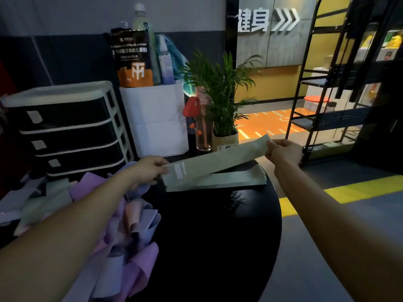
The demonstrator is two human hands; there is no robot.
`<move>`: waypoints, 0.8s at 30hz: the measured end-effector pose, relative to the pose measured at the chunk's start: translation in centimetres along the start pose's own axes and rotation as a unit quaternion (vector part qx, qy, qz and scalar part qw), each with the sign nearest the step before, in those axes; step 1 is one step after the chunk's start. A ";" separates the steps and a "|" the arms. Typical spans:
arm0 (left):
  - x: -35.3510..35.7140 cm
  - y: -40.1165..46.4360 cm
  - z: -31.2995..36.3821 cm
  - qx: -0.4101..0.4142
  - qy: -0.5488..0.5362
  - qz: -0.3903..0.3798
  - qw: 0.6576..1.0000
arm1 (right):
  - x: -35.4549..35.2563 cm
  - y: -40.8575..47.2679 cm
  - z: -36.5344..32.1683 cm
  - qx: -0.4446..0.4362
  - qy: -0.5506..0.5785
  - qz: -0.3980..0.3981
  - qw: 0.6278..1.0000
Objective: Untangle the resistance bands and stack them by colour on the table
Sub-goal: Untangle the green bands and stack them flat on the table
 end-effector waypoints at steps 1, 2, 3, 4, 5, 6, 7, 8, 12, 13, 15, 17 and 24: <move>0.2 0.2 -0.4 -0.027 -0.053 0.034 0.998 | 0.1 0.6 0.6 0.005 -0.015 0.001 1.000; 0.3 0.5 -0.8 -0.039 -0.087 0.069 0.993 | 0.3 1.3 1.2 0.005 -0.039 0.001 0.999; 0.3 0.9 -1.2 -0.039 -0.098 0.102 0.989 | 0.5 1.9 1.7 0.003 -0.069 0.000 0.998; 0.2 1.4 -1.6 -0.031 -0.087 0.131 0.987 | 0.7 2.2 2.2 0.001 -0.101 -0.005 0.995; 0.1 1.7 -1.8 -0.020 -0.064 0.154 0.986 | 0.8 2.4 2.6 -0.001 -0.127 -0.010 0.992; 0.0 2.0 -2.1 -0.014 -0.034 0.172 0.984 | 0.8 2.6 2.9 -0.004 -0.150 -0.011 0.989; 0.0 2.1 -2.3 -0.014 -0.010 0.183 0.983 | 0.9 2.9 3.2 -0.010 -0.173 -0.010 0.985; 0.1 2.3 -2.7 -0.016 0.004 0.191 0.981 | 0.9 3.1 3.4 -0.018 -0.194 -0.007 0.981; 0.6 2.9 -3.2 -0.015 0.050 0.204 0.977 | 1.5 3.8 3.9 -0.052 -0.253 0.006 0.966; 0.8 3.0 -3.3 -0.012 0.061 0.202 0.977 | 1.7 3.9 4.0 -0.064 -0.275 0.012 0.959; 1.3 3.3 -3.3 -0.011 0.083 0.190 0.978 | 2.0 4.1 4.1 -0.090 -0.311 0.020 0.946; 1.8 3.4 -3.2 -0.008 0.102 0.183 0.978 | 2.3 4.3 4.4 -0.104 -0.337 0.021 0.936; 2.5 3.6 -3.8 0.016 0.151 0.176 0.973 | 2.0 4.9 5.7 -0.120 -0.367 0.042 0.921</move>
Point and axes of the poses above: each hand's wrist, its own y-axis towards the middle knuckle, its own x-axis out of the palm, z = x × y, the point moved 5 cm from there along y, towards the middle knuckle, and after that the axes turned 15 degrees about x, right-handed, at the moved point
